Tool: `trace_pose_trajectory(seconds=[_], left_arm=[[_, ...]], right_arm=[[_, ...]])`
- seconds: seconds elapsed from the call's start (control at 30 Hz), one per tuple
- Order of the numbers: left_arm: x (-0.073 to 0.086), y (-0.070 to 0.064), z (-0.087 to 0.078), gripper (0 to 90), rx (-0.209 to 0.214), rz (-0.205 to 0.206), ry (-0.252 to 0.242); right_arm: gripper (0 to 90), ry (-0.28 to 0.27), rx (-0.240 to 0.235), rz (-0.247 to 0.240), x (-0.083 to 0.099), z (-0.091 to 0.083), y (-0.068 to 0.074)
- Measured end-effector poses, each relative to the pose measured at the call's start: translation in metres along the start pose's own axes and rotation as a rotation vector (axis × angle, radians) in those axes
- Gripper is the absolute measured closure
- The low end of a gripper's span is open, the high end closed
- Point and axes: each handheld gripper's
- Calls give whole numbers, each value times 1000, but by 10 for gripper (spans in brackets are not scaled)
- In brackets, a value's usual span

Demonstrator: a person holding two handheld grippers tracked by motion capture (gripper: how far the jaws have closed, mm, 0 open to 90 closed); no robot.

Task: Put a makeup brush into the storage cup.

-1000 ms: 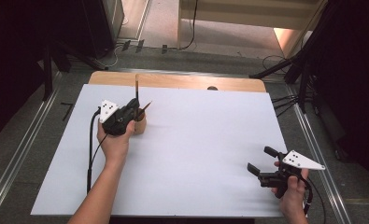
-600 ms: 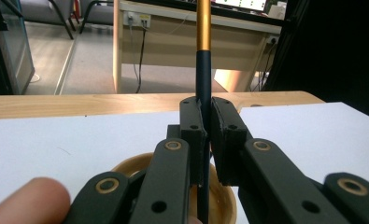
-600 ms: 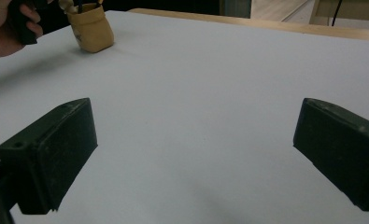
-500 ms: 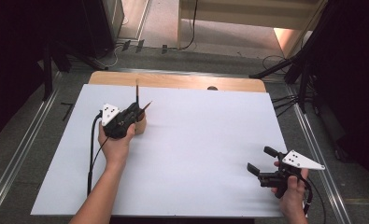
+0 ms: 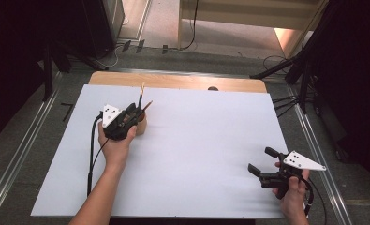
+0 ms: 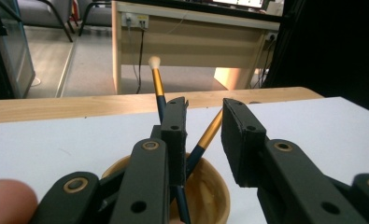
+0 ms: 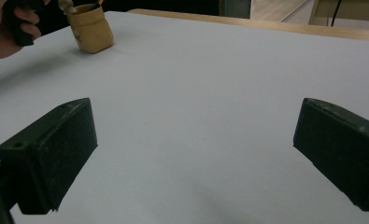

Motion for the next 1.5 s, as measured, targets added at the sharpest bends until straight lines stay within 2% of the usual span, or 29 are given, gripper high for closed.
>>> trace_pose_trajectory(seconds=[0.13,0.3,0.57,0.83,1.13,1.5], left_arm=[[-1,0,-2,693,8,7,-2],[-1,1,-2,739,4,13,15],[-3,0,-6,732,8,21,3],[-7,2,-11,704,13,10,-8],[-11,7,-19,655,19,8,-24],[-14,14,-35,552,62,4,-38]], right_arm=[[0,2,0,2,0,0,0],[0,0,1,0,0,1,0],[0,3,-1,1,0,1,0],[0,2,0,0,0,1,0],[0,1,-1,3,0,2,1],[0,0,1,-3,0,0,0]])
Point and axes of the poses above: each handheld gripper's, and its own axes: z roughly forward along the jaws, x roughly out of its underside, y roughly to its left, and after that the axes turned 8 degrees about -x, right-handed
